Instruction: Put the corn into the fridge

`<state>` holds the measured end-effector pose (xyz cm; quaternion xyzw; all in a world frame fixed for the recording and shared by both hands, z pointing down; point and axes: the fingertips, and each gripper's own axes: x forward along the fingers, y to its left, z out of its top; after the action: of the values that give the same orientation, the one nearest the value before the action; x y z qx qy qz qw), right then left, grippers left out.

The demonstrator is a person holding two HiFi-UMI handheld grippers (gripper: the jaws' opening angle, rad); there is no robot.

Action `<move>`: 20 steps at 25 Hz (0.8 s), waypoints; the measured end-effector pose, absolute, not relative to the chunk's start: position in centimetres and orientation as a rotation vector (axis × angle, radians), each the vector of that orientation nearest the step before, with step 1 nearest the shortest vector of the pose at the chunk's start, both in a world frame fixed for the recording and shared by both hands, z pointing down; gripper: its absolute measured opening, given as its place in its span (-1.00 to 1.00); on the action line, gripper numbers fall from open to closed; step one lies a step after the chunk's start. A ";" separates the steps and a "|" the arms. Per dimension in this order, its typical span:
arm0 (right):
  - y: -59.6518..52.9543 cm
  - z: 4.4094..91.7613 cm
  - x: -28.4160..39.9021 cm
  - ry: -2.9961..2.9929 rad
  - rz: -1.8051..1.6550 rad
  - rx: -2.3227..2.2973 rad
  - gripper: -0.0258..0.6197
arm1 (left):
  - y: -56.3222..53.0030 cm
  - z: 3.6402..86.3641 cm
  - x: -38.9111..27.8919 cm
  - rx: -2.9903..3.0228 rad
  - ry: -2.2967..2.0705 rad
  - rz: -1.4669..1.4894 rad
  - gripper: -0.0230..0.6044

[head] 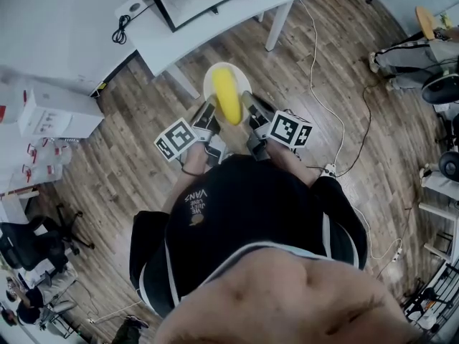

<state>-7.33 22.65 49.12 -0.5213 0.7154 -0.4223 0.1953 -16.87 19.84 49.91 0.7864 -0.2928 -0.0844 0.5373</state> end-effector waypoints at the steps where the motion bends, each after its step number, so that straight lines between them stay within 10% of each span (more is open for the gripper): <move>1: 22.7 49.2 -7.6 2.006 -1.181 -1.465 -0.83 | 19.9 50.0 -17.1 1.871 -0.691 -0.199 -0.82; 20: 17.2 49.1 -5.4 2.060 -1.183 -1.446 -0.83 | 14.9 50.4 -15.1 1.838 -0.722 -0.236 -0.82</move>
<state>-5.41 17.19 49.08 -0.5116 0.7286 -0.4186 0.1794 -15.08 14.94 50.43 0.7747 -0.3044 -0.0993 0.5452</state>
